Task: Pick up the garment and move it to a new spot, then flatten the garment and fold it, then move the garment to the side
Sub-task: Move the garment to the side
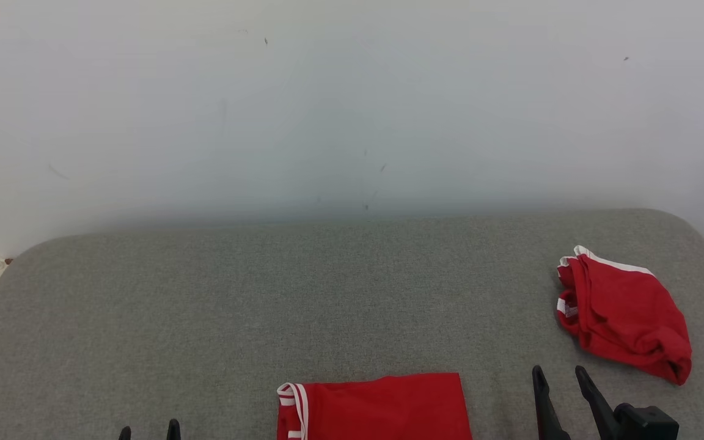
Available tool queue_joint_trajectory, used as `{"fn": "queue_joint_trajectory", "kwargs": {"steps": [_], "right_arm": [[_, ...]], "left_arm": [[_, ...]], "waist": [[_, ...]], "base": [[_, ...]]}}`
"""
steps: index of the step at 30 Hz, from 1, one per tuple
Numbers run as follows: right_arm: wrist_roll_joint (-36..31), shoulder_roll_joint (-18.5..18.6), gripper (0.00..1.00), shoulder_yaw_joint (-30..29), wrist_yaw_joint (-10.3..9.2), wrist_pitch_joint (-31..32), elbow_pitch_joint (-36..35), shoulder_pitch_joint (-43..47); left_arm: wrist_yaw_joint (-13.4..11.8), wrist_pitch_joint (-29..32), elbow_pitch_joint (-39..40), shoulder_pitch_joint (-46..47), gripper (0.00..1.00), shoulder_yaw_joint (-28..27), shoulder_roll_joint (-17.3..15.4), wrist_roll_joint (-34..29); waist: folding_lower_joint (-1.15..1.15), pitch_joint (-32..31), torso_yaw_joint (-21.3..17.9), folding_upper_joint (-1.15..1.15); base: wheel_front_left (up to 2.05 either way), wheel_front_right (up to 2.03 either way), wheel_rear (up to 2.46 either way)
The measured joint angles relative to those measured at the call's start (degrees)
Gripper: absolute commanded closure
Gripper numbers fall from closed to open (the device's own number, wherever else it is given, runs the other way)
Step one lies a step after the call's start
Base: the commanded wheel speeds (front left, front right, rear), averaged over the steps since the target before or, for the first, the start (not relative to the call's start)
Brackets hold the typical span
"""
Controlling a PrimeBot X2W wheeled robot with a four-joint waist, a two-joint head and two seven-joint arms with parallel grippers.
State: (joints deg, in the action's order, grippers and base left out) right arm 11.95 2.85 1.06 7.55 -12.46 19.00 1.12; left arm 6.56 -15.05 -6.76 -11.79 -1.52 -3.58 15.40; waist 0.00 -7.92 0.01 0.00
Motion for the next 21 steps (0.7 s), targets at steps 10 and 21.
{"fn": "queue_joint_trajectory", "kwargs": {"steps": [10, 21], "right_arm": [[1.65, 0.01, 0.00, 2.24, 0.00, 4.14, 1.09, -1.38], [2.86, 0.00, 0.00, 3.91, 0.00, 46.49, -2.35, -8.80]], "left_arm": [[-0.01, 0.00, -0.01, 0.07, 0.00, 0.10, 0.21, -0.27], [-0.16, 0.00, 0.12, 0.07, 0.00, 0.85, 0.44, -0.70]], "waist": [[0.00, 0.16, 0.16, 0.00], [0.00, 0.45, 0.22, 0.00]], "base": [[0.00, 0.00, 0.00], [0.00, 0.00, 0.00]]}}
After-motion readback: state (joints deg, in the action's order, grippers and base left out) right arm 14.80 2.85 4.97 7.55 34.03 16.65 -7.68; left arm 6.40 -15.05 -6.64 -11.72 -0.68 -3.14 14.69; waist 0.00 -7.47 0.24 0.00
